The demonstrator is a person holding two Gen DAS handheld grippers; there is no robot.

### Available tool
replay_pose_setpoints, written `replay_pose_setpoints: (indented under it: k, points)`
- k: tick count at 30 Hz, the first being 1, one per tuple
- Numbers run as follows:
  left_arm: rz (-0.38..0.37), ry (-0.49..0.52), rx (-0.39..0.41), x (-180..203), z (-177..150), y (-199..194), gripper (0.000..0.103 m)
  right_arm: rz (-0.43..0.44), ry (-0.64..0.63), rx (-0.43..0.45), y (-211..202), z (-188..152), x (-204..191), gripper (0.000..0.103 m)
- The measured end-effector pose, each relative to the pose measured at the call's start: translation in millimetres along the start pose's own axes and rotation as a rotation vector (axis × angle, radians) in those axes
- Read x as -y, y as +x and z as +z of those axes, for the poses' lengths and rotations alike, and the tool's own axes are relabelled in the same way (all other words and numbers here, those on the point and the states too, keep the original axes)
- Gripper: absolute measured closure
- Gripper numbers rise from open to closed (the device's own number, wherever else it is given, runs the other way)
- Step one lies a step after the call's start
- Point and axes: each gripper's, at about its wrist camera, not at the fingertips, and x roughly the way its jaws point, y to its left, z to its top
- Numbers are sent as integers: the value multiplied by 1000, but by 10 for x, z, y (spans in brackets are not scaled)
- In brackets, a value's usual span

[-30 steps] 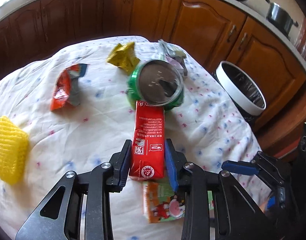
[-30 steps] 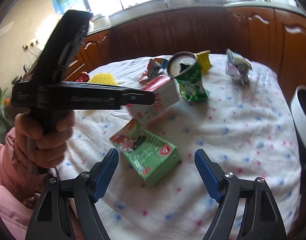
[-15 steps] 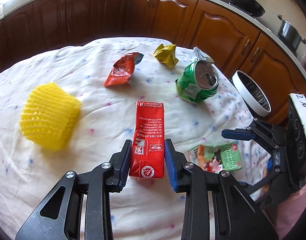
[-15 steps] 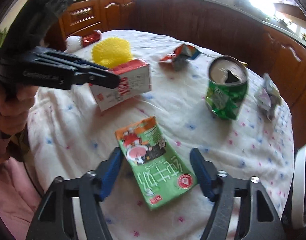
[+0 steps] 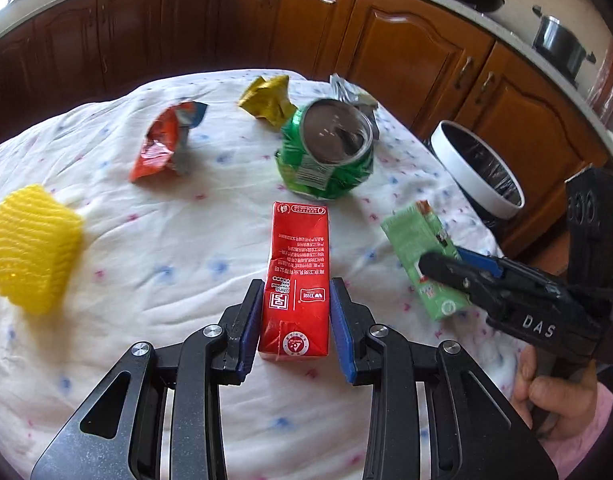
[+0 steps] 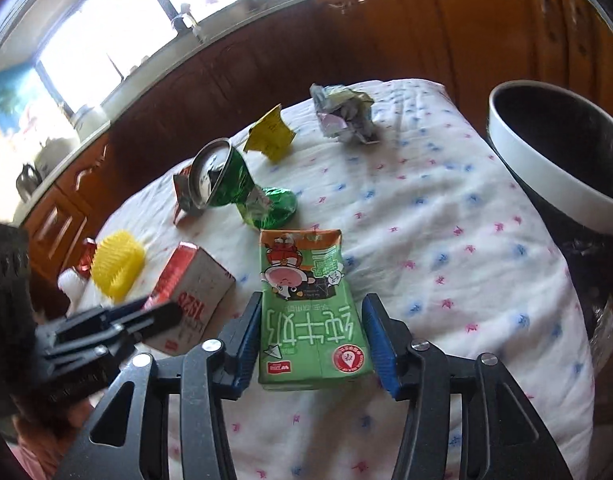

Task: Collect trash
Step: 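Grasp the red juice carton with the left tool while the right tool grasps the green milk carton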

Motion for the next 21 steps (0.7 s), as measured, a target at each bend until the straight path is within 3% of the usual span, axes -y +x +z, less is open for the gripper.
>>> replay_pose_setpoints:
  k: [2,5,9,14,17,21]
  points:
    - [6,-2,2,36,-8,24,71,-18,-21,39,-98,5,-17,39]
    - [21,-14,6,44,-40,13,51,-41,-51,68,-125,-41,-75,38]
    - [67,-37,52,10,-83,-28,49,-29,-65,40,-3,-123,-124,39]
    - [74,-45,43,-27,-114,31,52,-24,-92,31,66,-93,-174,43]
    - [67,-41,42,-41,-103,42,72,-24,-106,5,126,-67,-217,43]
    - [57,-42,40,-48,-91,73,73,-19,-112,4,153,-82,-218,51]
